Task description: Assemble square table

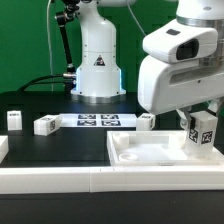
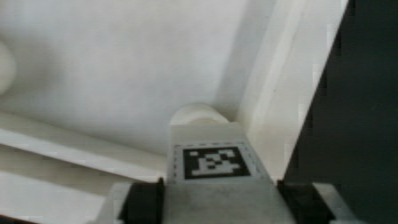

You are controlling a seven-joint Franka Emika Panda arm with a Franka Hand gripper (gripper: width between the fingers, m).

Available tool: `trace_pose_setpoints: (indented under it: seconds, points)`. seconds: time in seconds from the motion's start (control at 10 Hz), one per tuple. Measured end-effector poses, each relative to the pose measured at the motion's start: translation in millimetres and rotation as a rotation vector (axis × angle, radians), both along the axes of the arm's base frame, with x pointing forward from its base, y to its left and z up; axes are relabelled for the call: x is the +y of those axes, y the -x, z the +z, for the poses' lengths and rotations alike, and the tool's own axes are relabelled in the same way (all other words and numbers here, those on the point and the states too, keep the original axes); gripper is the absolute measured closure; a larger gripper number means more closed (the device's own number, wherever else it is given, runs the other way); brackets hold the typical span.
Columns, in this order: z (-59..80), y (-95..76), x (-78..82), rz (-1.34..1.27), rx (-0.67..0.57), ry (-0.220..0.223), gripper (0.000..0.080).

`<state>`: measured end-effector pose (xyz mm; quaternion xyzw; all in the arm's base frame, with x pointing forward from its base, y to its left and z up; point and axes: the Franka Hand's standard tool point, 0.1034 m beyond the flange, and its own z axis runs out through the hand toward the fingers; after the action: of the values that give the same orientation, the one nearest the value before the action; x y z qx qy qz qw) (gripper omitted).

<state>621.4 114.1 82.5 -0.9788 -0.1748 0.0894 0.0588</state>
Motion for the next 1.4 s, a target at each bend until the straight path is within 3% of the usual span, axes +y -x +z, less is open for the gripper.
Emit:
trace_pose_setpoints:
  seconds: [0.5,1.0,1.4]
  points:
    - [-0.7,0.1,-2.0,-0.157,0.008,0.019,0.0505]
    - [-1.4,1.9,4.6,-0.747,0.023,0.096,0.0505]
    - [-2.0,1.6,7.8,-1.073,0.062,0.142,0.0505]
